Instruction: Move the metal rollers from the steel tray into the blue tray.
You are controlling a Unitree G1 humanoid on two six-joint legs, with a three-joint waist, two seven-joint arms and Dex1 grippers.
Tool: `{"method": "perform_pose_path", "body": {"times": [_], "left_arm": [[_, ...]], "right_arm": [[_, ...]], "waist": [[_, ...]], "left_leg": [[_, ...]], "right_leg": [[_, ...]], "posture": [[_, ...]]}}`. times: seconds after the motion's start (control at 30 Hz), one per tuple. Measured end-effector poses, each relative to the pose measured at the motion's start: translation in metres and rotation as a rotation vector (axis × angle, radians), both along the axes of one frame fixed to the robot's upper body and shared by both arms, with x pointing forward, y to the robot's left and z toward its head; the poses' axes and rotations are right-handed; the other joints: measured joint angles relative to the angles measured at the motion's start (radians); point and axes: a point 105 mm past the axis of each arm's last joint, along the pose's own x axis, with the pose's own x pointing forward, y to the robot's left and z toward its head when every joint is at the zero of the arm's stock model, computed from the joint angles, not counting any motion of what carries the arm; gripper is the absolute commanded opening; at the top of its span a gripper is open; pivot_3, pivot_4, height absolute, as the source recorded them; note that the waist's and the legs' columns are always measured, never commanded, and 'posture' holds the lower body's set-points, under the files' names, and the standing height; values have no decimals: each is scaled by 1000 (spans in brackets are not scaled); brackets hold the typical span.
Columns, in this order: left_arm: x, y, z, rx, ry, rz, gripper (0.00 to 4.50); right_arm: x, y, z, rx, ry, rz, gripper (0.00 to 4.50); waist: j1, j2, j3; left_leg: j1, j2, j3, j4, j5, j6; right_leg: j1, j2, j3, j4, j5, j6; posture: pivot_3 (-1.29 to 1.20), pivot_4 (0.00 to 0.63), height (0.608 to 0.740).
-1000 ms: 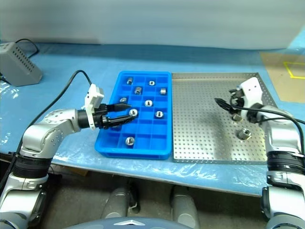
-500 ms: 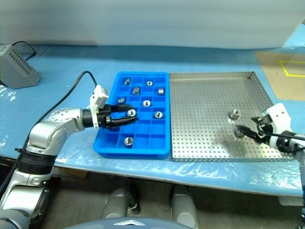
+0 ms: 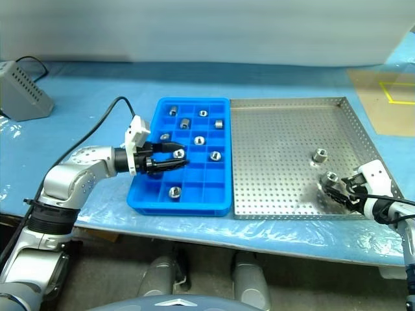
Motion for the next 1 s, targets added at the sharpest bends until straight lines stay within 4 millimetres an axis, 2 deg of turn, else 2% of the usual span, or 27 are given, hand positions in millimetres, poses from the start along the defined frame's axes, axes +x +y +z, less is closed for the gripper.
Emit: {"method": "perform_pose_path", "body": {"times": [0.27, 0.43, 0.53, 0.63, 0.67, 0.77, 0.9, 1.0], "left_arm": [[0, 0, 0, 3, 7, 4, 3326], [0, 0, 0, 7, 2, 6, 3326], [-1, 0, 2, 8, -5, 3, 3326], [-1, 0, 1, 10, -5, 4, 3326], [-1, 0, 1, 10, -5, 4, 3326], [-1, 2, 0, 13, -1, 6, 3326], [-2, 2, 0, 14, -2, 5, 3326], [-2, 3, 0, 15, -6, 0, 3326]], "right_arm": [[13, 18, -4, 10, -20, 40, 3574], [17, 20, -4, -12, -26, 51, 3574], [17, 20, -5, -15, -29, 59, 3032], [18, 23, -6, -18, -34, 76, 2126], [19, 21, -6, -31, -37, 64, 2126], [23, 16, -4, -45, -48, 39, 1750], [29, 19, -2, -59, -58, 46, 1739], [32, 29, 1, -49, -60, 87, 1739]], "waist": [[1, 0, 0], [-2, 0, 0], [-2, 0, 0], [-1, 0, 0], [-1, 0, 0], [0, 0, 0], [0, 0, 0], [0, 0, 0]], "left_leg": [[0, 0, 0, 0, 0, 0], [0, 0, 0, 1, 0, 0], [1, 0, 0, 1, 0, 0], [1, 0, 0, 3, 0, 0], [1, 0, 0, 4, 0, 0], [1, 0, 0, 4, 0, 0], [1, 0, 0, 4, 0, 1], [0, 0, 0, 2, -1, 1]], "right_leg": [[0, 0, 0, 0, 0, 0], [0, 0, 0, 0, 0, 0], [1, 0, 0, 0, 0, 0], [2, 0, 1, 0, 0, 0], [2, 0, 1, 0, 0, 1], [3, 0, 2, 0, 0, 1], [2, 0, 2, 0, 0, 0], [0, 0, 2, 0, 0, 0]], "posture": [[-309, 150, 740], [-302, 150, 740], [-299, 150, 740], [-302, 150, 740], [-302, 150, 740], [-302, 150, 740], [-302, 150, 740], [-301, 150, 740]]}}
